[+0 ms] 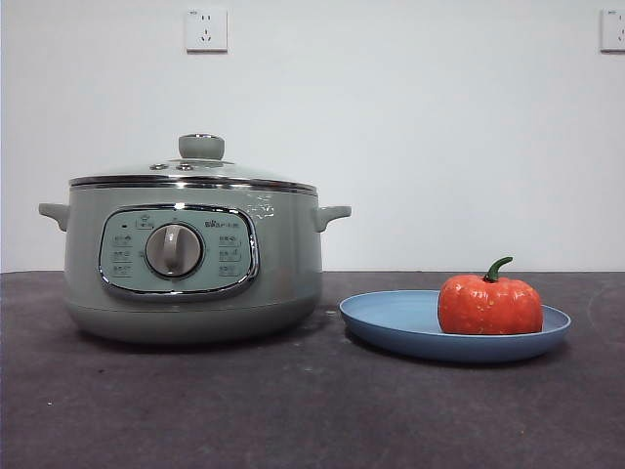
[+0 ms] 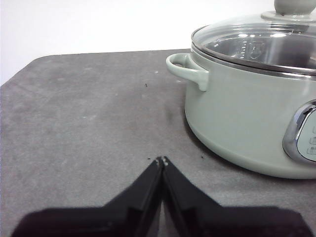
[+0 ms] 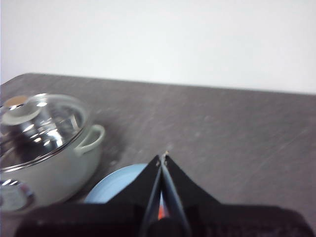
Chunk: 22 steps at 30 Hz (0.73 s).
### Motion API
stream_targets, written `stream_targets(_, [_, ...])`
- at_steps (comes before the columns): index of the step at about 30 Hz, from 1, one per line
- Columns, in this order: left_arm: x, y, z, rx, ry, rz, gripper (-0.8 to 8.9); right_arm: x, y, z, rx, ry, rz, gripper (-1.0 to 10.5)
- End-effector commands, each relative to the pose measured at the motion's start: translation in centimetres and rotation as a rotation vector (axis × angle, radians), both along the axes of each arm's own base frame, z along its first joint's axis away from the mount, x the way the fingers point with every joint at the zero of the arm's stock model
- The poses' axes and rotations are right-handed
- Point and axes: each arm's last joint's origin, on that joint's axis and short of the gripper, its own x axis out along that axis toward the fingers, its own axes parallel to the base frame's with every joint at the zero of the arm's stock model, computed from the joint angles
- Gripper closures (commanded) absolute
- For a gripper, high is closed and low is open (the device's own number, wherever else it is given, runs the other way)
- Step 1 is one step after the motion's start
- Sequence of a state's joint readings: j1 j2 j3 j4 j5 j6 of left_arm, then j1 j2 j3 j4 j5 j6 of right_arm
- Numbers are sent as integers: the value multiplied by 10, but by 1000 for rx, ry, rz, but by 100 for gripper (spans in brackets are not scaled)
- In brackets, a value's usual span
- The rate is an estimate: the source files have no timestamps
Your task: Take the pumpkin out from the steamer,put the pumpkin in the blue plate,close the lid
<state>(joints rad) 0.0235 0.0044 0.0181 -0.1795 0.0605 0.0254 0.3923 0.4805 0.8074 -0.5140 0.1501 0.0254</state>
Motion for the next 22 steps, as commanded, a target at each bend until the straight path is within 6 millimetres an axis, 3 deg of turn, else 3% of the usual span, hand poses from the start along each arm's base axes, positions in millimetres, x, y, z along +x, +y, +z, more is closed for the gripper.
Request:
stream_targets(1, [1, 0, -5, -6, 12, 7, 816, -4, -9, -2, -59, -84, -37, 946])
stream_targets(5, [1, 0, -5, -6, 12, 7, 816, -4, -19, -22, -73, -220, -24, 946])
stream_targets(8, [1, 0, -5, -6, 12, 7, 816, -6, -26, -50, -68, -274, -53, 946])
stream_targets(15, [1, 0, -5, -6, 12, 7, 816, -2, -32, -117, -7, -198, -138, 946])
stream_targets(22, [1, 0, -5, -6, 12, 7, 816, 5, -32, -157, 60, -118, -143, 946])
